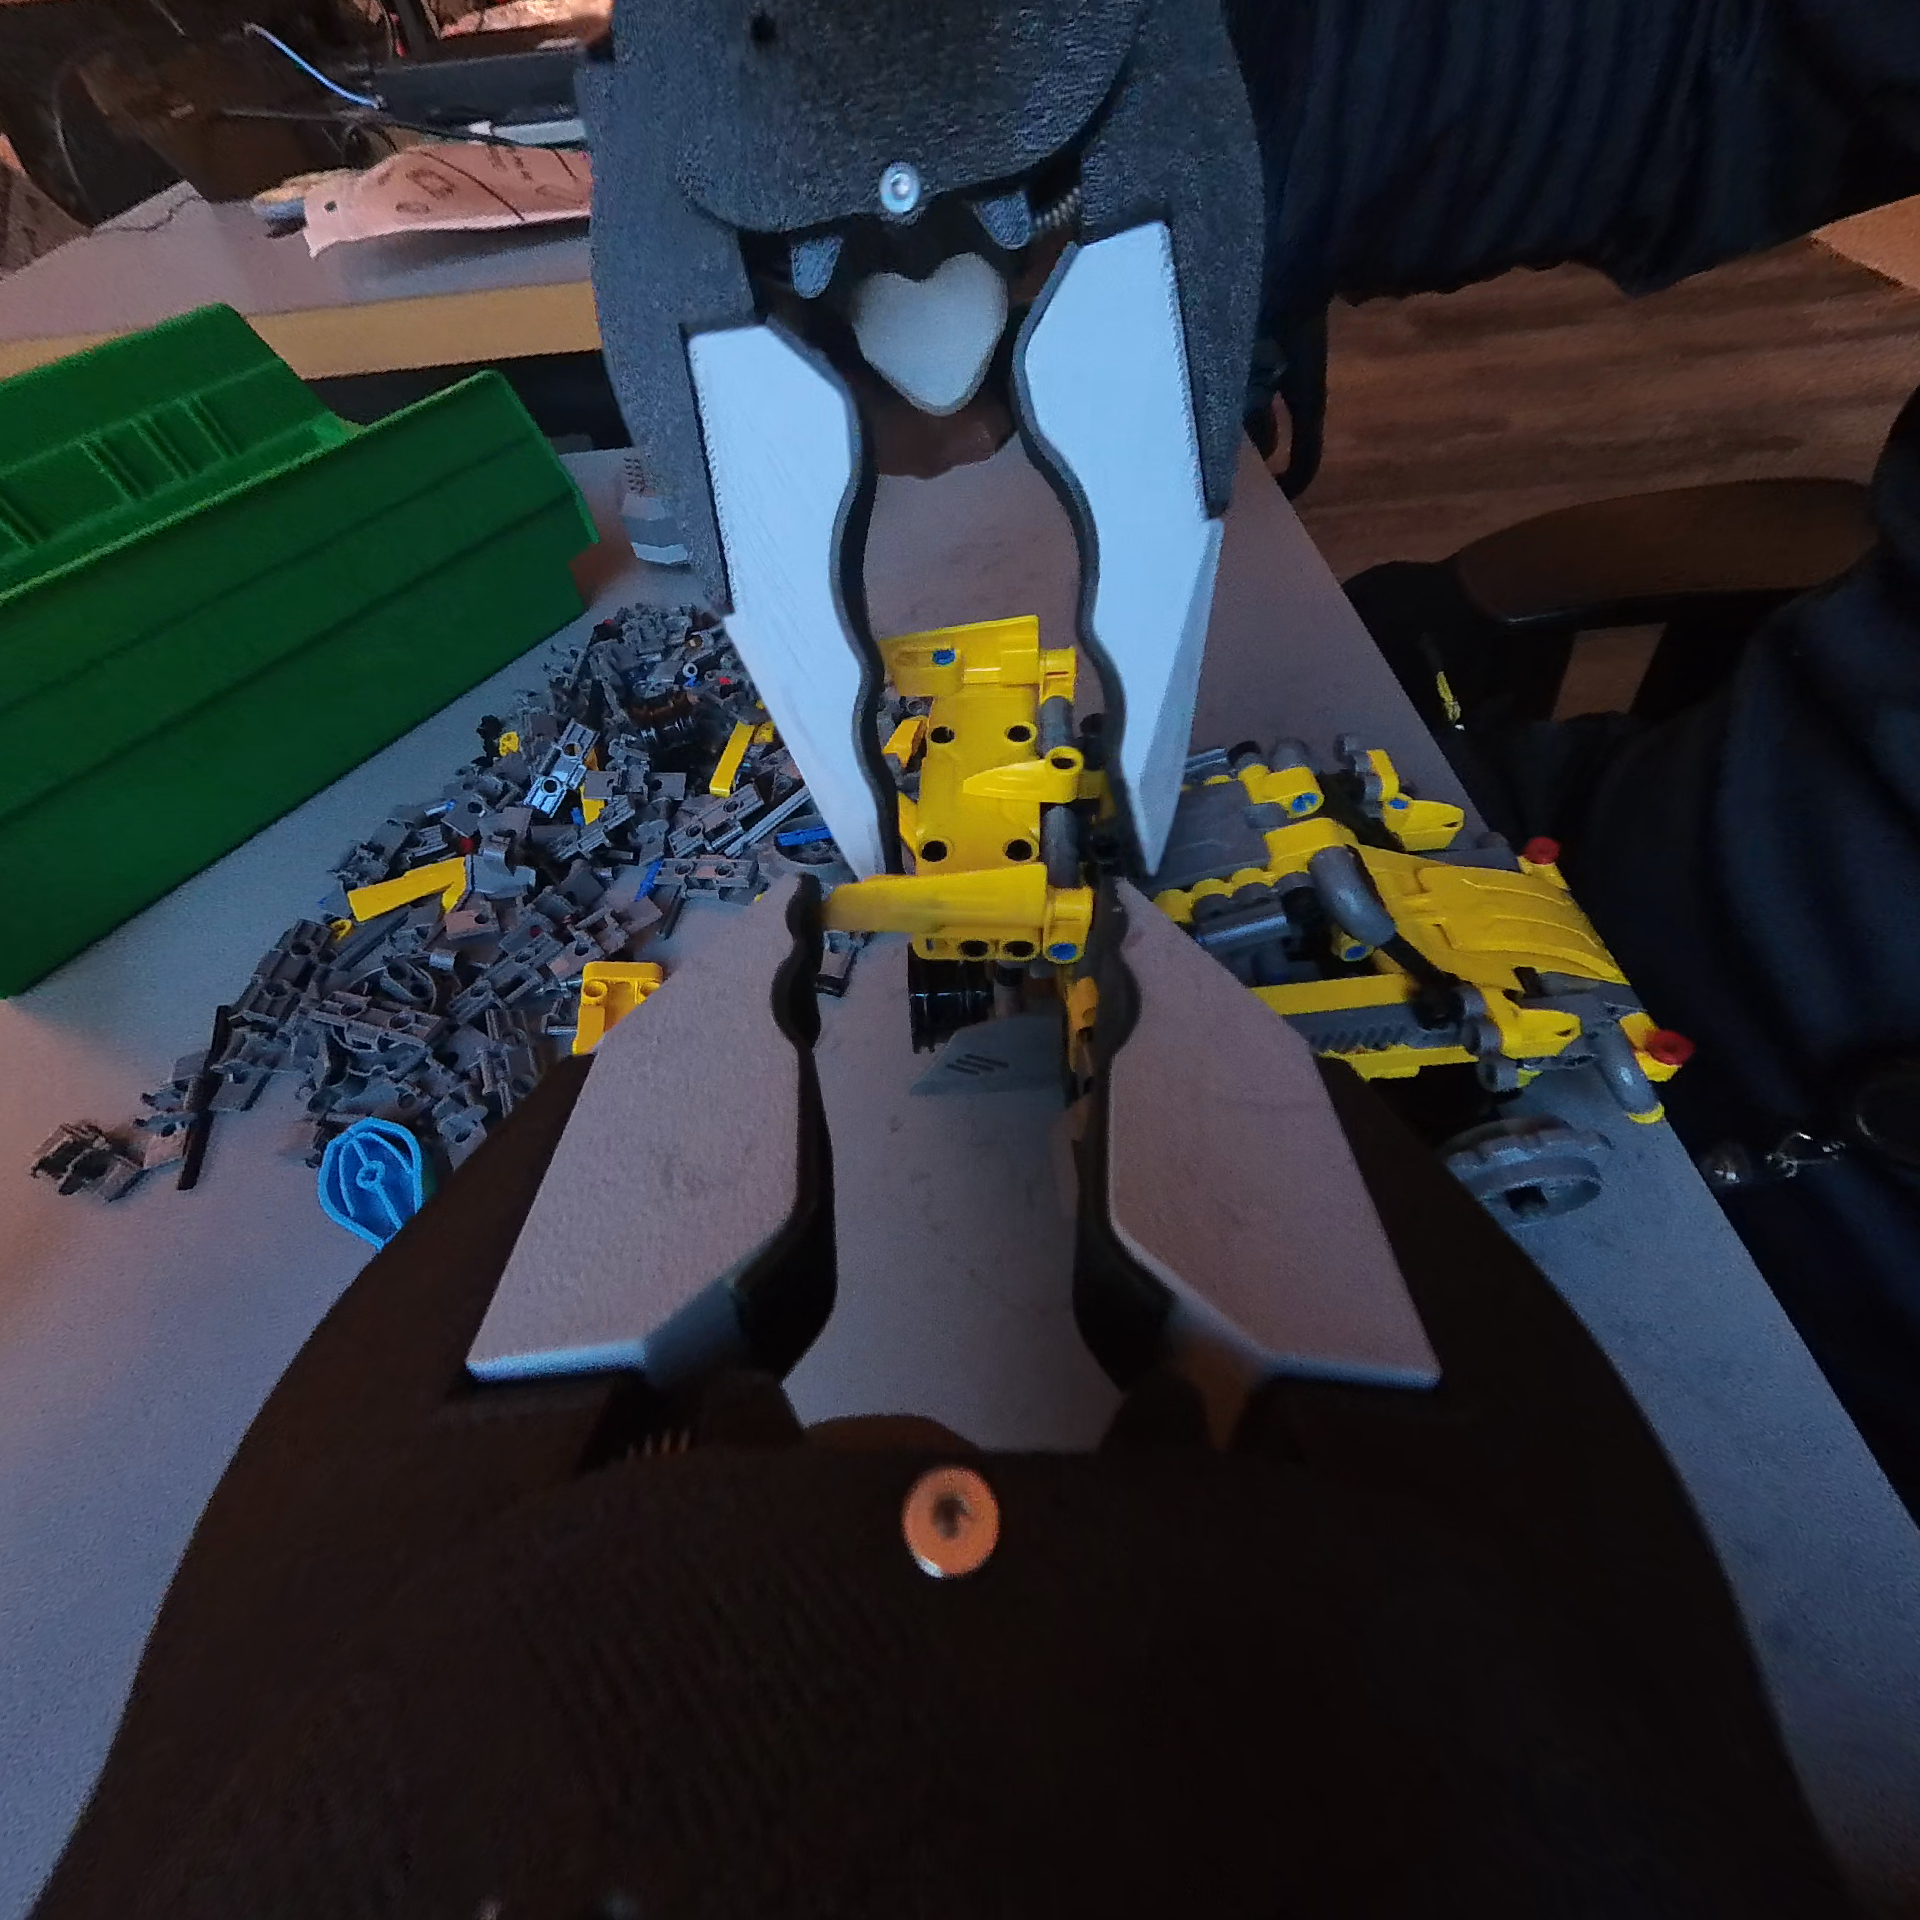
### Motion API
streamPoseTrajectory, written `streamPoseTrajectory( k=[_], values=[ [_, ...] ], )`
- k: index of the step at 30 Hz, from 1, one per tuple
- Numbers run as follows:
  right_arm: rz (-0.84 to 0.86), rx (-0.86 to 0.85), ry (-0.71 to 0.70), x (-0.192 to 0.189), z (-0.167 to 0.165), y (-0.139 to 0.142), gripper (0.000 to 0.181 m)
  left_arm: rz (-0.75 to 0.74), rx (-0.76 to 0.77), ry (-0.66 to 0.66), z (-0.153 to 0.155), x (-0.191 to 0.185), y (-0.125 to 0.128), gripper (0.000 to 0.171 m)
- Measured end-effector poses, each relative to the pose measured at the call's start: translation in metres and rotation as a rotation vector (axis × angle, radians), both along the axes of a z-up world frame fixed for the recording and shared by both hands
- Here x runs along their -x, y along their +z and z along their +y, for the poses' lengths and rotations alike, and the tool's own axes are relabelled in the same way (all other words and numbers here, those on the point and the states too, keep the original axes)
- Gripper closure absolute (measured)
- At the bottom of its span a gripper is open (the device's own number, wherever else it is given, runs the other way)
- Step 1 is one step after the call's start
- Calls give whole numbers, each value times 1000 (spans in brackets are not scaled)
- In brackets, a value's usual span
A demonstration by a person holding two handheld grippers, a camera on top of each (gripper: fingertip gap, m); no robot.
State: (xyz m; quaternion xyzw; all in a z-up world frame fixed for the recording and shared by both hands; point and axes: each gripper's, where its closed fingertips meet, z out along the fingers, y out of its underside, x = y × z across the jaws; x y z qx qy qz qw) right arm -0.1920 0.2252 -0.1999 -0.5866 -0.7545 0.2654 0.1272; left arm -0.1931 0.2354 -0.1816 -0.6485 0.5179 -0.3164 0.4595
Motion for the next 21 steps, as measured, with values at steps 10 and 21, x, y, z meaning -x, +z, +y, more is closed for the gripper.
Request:
streamPoseTrajectory(
  k=[10,21],
  values=[
    [20,288,-96,4,0,7,133,27,-11,18,1,1,-1,122],
    [39,143,-103,2,6,15,138,34,3,25,2,1,-2,122]
  ],
)
